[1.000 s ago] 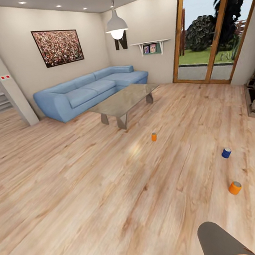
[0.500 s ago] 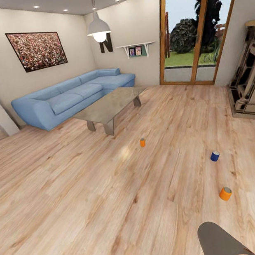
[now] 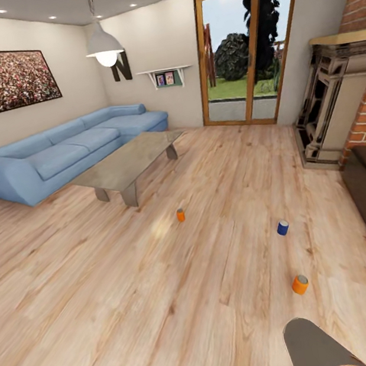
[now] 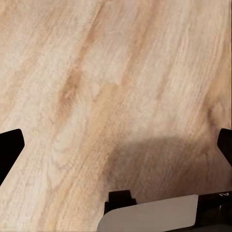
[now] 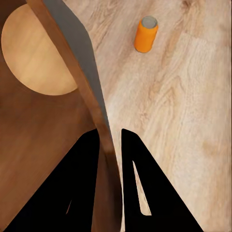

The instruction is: Put the three can of soda from the living room inside the tash can in the kitchen.

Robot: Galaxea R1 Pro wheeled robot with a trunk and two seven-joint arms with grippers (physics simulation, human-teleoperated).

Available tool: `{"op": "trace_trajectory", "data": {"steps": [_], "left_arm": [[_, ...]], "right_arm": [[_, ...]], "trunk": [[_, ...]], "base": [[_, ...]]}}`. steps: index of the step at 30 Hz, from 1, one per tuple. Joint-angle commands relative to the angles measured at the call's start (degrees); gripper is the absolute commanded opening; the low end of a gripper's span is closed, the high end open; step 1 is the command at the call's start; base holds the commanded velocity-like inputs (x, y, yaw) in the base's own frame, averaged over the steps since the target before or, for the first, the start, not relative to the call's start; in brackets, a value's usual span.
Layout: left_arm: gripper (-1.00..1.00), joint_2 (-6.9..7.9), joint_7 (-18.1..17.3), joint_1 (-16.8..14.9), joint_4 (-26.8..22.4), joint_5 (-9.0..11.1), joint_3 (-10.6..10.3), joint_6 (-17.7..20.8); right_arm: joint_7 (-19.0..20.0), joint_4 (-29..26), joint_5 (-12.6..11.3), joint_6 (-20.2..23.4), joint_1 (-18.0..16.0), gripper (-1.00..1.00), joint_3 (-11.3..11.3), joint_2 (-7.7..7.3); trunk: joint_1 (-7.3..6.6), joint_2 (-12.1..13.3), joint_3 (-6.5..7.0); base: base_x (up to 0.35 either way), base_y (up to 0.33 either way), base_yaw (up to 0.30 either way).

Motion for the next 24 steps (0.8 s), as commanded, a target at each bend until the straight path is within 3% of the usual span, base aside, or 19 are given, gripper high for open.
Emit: {"op": "trace_trajectory", "data": {"steps": [1,15,24], "left_arm": [[1.0,0.0,0.0,0.0,0.0,0.0,0.0,0.0],[1.0,0.0,0.0,0.0,0.0,0.0,0.0,0.0],[1.0,0.0,0.0,0.0,0.0,0.0,0.0,0.0]], "right_arm": [[0.3,-0.1,-0.3,0.0,0.0,-1.0,-0.4,0.0],[0.3,-0.1,-0.3,0.0,0.0,-1.0,-0.5,0.0],[0.3,-0.1,-0.3,0.0,0.0,-1.0,-0.5,0.01]], "trunk": [[0.0,0.0,0.0],[0.0,0.0,0.0],[0.0,0.0,-0.12]], "base": [[0.265,-0.177,-0.249],[0.264,-0.178,-0.249],[0.264,-0.178,-0.099]]}}
